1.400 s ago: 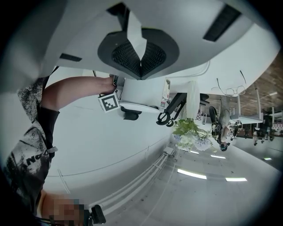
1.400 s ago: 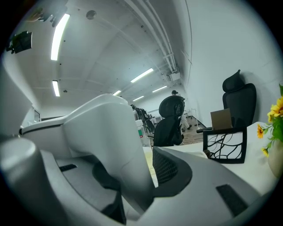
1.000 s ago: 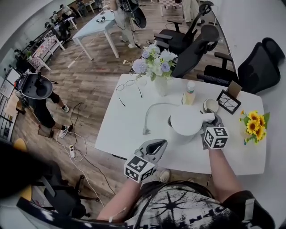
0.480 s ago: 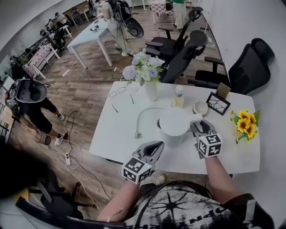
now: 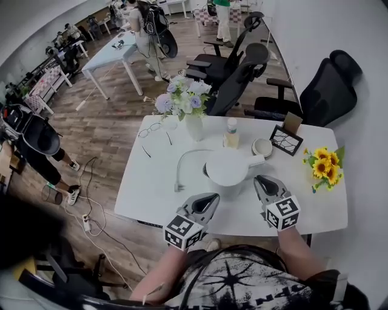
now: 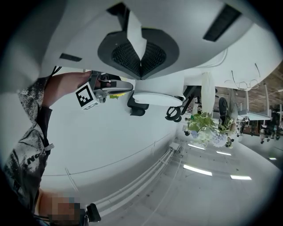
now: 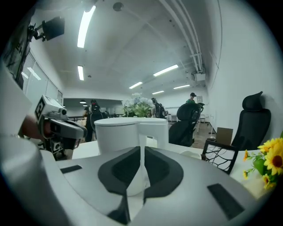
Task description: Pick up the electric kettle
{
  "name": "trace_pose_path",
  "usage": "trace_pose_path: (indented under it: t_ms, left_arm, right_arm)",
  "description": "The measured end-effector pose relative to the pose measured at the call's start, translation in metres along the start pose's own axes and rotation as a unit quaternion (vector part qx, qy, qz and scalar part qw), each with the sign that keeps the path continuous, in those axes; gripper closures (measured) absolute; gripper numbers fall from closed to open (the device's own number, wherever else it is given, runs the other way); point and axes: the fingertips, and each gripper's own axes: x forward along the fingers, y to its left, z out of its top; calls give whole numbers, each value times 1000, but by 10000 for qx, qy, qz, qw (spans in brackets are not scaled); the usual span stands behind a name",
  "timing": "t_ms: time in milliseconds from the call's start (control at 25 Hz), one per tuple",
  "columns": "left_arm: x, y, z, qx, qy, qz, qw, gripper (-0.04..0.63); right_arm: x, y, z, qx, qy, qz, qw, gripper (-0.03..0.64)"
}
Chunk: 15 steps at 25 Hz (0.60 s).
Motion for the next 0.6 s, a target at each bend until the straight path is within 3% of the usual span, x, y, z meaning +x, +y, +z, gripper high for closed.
trace_pose_path:
  t_ms: [200,600]
  left_arm:
    - [7,-3,-1,57,22,-142,9999,586]
    - [18,-5,5,187,15,-339,9992,586]
  right_arm:
    - [-8,28,3,114,-220,640,9976,584]
    - [-16,37,4,90,-236,845,9961,584]
